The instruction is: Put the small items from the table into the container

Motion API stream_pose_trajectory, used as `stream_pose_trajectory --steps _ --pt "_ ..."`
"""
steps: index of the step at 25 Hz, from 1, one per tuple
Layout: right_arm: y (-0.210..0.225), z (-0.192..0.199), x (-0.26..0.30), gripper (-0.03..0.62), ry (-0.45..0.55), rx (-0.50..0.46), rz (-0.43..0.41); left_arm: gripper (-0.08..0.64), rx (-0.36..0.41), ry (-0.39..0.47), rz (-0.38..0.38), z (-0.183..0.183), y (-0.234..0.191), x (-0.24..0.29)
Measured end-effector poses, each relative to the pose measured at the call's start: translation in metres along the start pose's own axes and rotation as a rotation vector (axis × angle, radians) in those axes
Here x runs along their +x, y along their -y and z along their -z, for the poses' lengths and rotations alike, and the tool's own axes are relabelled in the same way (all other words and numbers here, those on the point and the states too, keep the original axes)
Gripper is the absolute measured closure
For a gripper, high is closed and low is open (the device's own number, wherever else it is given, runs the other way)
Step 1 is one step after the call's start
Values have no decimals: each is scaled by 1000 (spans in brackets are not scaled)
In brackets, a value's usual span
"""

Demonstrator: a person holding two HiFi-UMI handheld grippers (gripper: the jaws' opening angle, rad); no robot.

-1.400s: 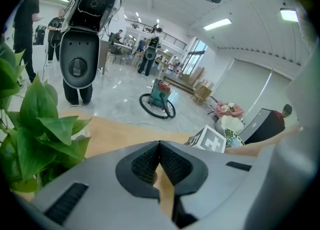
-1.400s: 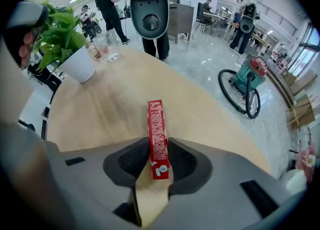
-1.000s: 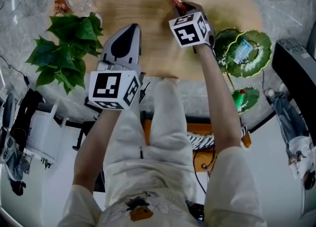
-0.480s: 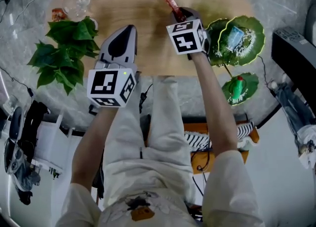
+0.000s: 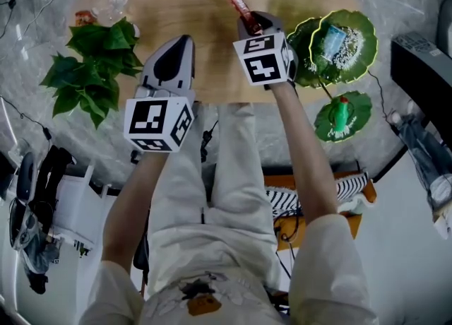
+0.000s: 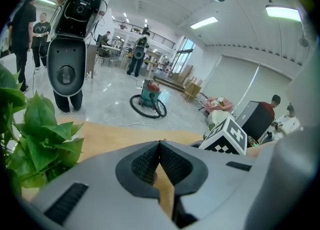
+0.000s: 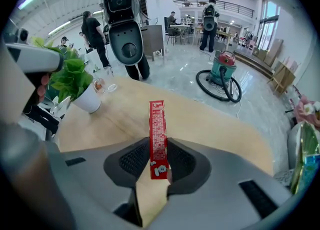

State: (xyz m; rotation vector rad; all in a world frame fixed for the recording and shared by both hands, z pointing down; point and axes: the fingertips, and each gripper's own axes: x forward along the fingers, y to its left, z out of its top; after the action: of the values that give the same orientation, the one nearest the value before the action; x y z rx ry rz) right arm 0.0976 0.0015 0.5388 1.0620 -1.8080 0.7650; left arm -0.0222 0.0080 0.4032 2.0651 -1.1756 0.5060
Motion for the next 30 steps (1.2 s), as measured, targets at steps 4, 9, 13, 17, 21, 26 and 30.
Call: stream_pose_trajectory --steps 4,9,13,17,21,26,30 --pt "-7 -3 -16 482 34 16 -16 560 14 -1 7 1 11 -4" --pt "-16 -11 -40 482 82 16 -33 560 34 1 13 1 25 -6" --pt "-16 -16 -62 482 116 22 -39 560 50 2 22 0 37 -6" --pt "-15 -18 -82 482 137 39 -46 560 66 4 33 -2 50 -7" --pt "-10 -20 -102 482 172 55 -45 560 79 1 43 -3 60 -6" --pt "-6 -24 -125 482 214 84 -37 560 94 -1 48 -4 67 -5" --pt "-2 -31 -145 482 249 101 -32 560 108 -4 59 -5 75 -4"
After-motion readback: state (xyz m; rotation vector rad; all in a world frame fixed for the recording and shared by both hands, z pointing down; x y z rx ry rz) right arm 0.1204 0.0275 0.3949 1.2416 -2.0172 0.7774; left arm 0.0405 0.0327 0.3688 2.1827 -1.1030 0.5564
